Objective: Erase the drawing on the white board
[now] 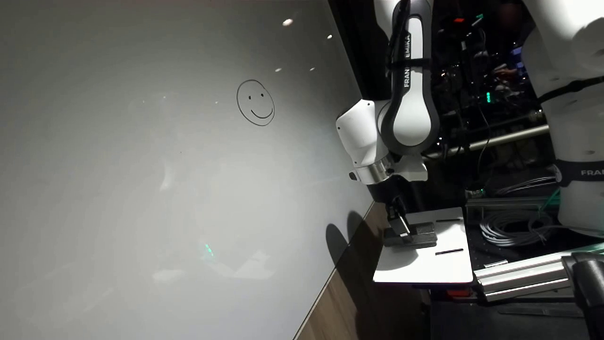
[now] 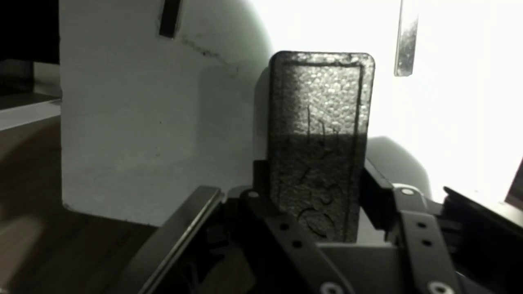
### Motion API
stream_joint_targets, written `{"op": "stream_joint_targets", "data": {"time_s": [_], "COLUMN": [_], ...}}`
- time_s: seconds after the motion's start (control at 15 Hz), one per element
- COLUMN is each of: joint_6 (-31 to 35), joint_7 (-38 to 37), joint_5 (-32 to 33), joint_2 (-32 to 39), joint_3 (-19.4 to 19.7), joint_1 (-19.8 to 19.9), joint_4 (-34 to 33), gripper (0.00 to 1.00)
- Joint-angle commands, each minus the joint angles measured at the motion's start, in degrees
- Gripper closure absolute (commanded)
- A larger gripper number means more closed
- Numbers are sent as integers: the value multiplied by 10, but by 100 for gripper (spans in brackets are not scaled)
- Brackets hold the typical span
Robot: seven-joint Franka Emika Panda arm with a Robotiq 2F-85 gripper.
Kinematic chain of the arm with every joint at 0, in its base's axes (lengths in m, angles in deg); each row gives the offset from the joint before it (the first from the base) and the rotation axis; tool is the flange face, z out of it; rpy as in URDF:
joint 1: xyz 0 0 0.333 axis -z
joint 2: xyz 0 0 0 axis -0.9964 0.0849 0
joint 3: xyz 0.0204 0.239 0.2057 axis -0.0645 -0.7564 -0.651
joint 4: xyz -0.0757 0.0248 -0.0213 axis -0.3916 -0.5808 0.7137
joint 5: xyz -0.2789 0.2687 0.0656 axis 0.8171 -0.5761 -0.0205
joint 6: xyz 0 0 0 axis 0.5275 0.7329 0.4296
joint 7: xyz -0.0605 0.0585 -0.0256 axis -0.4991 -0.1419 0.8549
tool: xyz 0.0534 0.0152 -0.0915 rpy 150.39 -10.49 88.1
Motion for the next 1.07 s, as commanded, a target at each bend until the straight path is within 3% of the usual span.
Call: {"op": "stream_joint_targets", "data": {"time_s": [0.0, 0.47, 1.0], "joint_6": [-39, -110, -133], "joint_7": [2, 2, -6], "joint_5": [-10, -24, -14], "joint_2": [-75, -191, -235], "joint_3": [-11, -40, -44], "joint_1": [-11, -14, 8], "joint_4": [-3, -60, -150], "gripper": [70, 70, 70]}}
